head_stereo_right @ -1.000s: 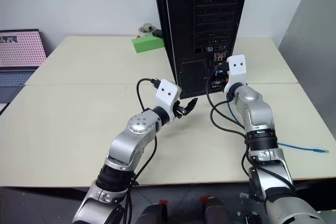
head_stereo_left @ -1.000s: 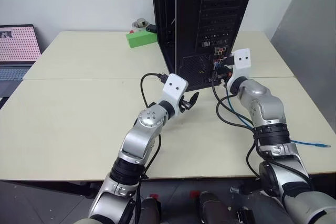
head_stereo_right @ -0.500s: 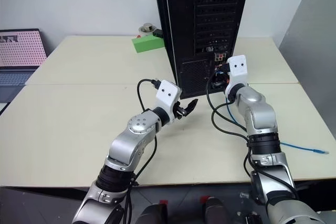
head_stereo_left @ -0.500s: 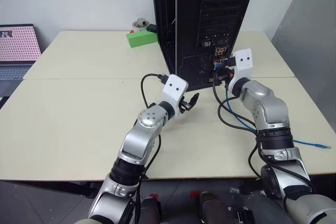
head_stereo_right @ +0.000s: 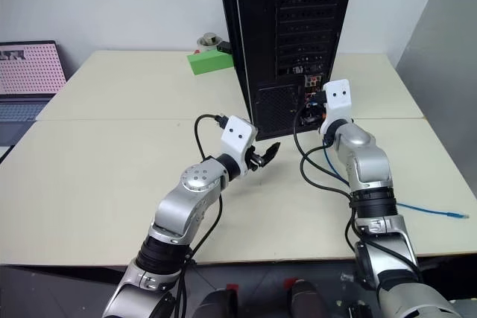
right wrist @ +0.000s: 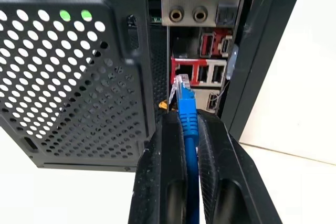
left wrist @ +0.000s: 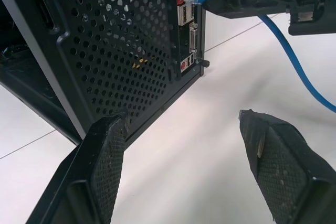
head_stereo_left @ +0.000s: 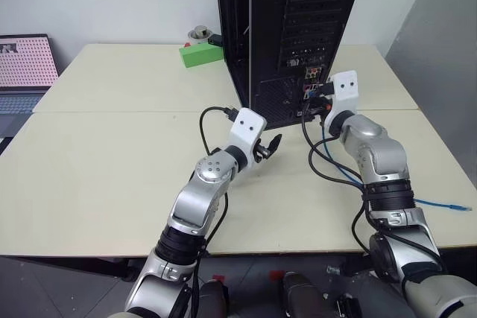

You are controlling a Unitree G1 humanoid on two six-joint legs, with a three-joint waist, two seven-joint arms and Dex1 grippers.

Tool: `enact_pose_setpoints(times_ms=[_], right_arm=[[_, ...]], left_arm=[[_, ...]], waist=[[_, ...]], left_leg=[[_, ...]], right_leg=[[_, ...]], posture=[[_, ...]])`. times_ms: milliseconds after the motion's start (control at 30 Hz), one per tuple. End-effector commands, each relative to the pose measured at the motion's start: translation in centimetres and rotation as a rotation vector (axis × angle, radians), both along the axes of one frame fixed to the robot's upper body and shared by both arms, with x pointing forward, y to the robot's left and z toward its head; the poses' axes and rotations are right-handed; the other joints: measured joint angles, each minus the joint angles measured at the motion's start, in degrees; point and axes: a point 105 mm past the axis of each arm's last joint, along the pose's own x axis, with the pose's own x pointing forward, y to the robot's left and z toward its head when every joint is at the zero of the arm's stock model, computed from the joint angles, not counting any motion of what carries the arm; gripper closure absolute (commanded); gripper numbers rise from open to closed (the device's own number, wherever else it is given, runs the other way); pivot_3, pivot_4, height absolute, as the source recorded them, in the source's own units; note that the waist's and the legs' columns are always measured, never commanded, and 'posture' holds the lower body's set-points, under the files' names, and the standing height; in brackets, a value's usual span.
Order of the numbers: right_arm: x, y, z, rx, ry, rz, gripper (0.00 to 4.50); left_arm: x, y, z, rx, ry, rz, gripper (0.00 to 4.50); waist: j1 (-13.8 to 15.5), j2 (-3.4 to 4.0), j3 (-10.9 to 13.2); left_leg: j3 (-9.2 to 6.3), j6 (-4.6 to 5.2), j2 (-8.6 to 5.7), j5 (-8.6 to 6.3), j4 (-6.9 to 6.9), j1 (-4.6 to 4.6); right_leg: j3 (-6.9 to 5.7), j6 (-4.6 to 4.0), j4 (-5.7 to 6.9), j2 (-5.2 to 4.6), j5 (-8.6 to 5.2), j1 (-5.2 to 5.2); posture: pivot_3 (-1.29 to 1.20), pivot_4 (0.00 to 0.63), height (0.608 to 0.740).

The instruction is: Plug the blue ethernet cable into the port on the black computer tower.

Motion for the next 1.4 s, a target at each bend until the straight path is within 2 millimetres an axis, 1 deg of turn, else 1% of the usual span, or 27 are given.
enact_pose_setpoints(times_ms=[33,333,600,833,1133,1400], right_arm=[[0.1,0.2,2.5,0.024,-0.076,0.009,4.48],[0.4,-0.2,2.5,0.031,-0.076,-0.013,4.48],[0.7,-0.3,2.4,0.071,-0.061,-0.033,4.48],[0.9,0.0,2.9,0.084,-0.076,-0.038,4.48],[1.4,1.0,3.7,0.082,-0.1,-0.054,4.48],[1.7,0.9,3.6,0.076,-0.096,-0.049,4.48]], left_arm=[[-0.2,-0.2,1.3,-0.015,-0.055,-0.005,0.96],[-0.2,-0.1,1.3,-0.014,-0.053,-0.006,0.96],[-0.2,-0.1,1.2,-0.013,-0.052,-0.005,0.96],[-0.2,-0.1,1.2,-0.013,-0.051,-0.003,0.96],[-0.2,-0.2,1.2,-0.019,-0.048,-0.004,0.96],[-0.2,-0.1,1.3,-0.017,-0.05,0.001,0.96]], waist=[[0.0,0.0,0.0],[0.0,0.0,0.0],[0.0,0.0,0.0],[0.0,0.0,0.0],[-0.1,0.0,0.0],[-0.5,0.0,0.0]], left_leg=[[0.0,0.0,0.0,0.0,0.0,0.0],[0.0,0.0,0.0,0.0,0.0,0.0],[0.0,0.0,0.0,0.0,0.0,-0.01],[0.0,0.0,0.0,0.0,0.0,-0.01],[0.0,0.0,0.0,0.0,0.0,-0.03],[0.01,0.0,0.0,0.0,0.01,-0.02]], right_leg=[[0.0,0.0,0.0,0.0,0.0,0.0],[0.0,0.0,0.01,0.0,0.0,0.0],[0.0,0.0,0.0,0.0,0.0,0.0],[0.0,0.0,0.0,0.0,0.0,0.0],[0.01,-0.02,0.02,0.0,0.01,-0.05],[0.03,0.02,0.06,0.01,0.01,-0.06]], posture=[[0.0,0.15,0.74],[0.0,0.15,0.74],[0.0,0.15,0.74],[0.0,0.15,0.74],[0.0,0.15,0.74],[0.0,0.15,0.74]])
